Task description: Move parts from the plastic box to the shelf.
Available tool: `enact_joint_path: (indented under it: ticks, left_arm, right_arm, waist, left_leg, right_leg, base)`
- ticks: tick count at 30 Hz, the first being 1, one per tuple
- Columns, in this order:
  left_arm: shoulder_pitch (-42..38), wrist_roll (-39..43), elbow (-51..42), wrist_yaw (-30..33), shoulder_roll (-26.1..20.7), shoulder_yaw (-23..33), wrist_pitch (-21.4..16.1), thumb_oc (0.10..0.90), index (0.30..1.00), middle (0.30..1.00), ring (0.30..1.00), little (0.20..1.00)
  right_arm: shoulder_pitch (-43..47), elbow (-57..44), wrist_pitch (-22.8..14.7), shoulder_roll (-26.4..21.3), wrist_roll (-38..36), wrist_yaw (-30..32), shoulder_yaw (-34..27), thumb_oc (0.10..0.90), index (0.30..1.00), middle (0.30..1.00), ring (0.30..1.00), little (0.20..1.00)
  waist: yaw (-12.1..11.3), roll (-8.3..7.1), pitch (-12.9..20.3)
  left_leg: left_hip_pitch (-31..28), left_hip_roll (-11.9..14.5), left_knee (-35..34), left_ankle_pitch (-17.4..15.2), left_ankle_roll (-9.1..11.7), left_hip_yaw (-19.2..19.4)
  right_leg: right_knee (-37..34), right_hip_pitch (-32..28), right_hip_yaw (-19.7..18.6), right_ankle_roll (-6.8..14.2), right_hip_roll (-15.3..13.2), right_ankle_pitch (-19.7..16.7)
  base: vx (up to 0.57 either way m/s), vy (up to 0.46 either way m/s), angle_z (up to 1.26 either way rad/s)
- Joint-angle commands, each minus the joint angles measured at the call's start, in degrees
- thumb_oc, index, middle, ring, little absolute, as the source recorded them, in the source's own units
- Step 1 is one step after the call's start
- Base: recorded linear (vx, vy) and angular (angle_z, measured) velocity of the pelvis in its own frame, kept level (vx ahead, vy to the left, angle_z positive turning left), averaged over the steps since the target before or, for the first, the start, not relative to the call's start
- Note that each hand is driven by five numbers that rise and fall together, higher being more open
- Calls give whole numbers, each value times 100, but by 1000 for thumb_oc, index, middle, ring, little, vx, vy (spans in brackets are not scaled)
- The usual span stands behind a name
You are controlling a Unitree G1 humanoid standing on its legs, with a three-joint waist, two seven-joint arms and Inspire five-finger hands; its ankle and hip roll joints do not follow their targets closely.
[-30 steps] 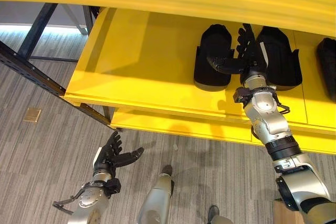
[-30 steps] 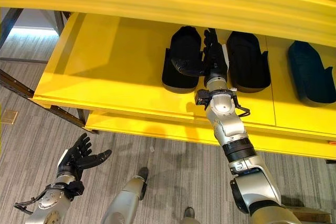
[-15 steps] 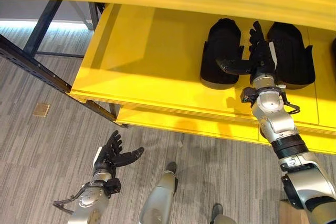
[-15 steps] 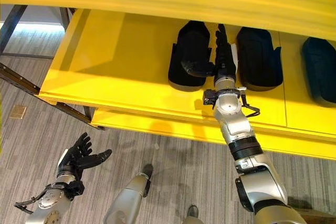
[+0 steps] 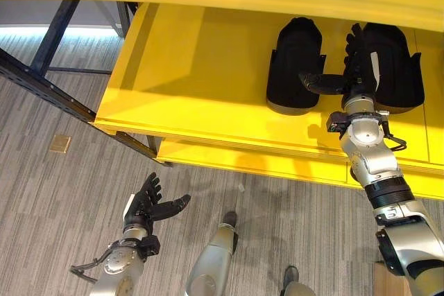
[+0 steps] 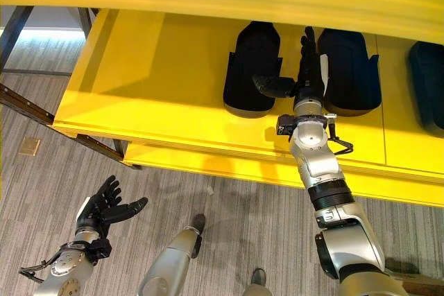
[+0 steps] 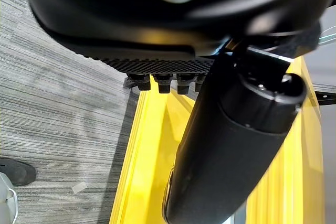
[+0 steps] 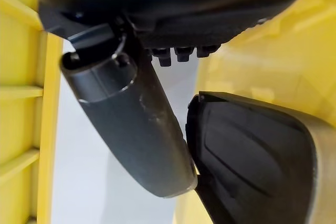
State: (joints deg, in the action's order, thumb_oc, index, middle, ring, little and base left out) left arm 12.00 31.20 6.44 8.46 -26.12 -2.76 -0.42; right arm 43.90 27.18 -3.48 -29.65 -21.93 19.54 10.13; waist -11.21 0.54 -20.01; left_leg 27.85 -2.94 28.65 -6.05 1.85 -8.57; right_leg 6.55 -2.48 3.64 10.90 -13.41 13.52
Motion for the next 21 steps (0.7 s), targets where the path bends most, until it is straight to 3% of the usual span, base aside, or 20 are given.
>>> enact_joint_path:
  ticks: [1, 21]
  left_arm:
    - [59, 20, -566, 67, -475, 90, -553, 900, 1000, 1000, 1000, 1000]
    - [8, 33, -619, 115, -588, 37, -625, 900, 1000, 1000, 1000, 1000]
  right_arm:
    - [888, -136, -662, -167, 105, 163, -229, 900, 1000, 1000, 1000, 1000]
    - [1361, 43, -796, -27, -74, 331, -268, 900, 1000, 1000, 1000, 1000]
  waist:
    - [17, -80, 288]
    - [-52, 174, -11]
  left_leg:
    - [502, 540, 386, -7, 287, -401]
    - [642, 458, 296, 135, 268, -410]
  right_leg:
    - [335, -37, -42, -424, 72, 353]
    - [558, 271, -69, -478, 109, 424]
  base:
    - [0, 0, 0]
    - [0, 0, 0]
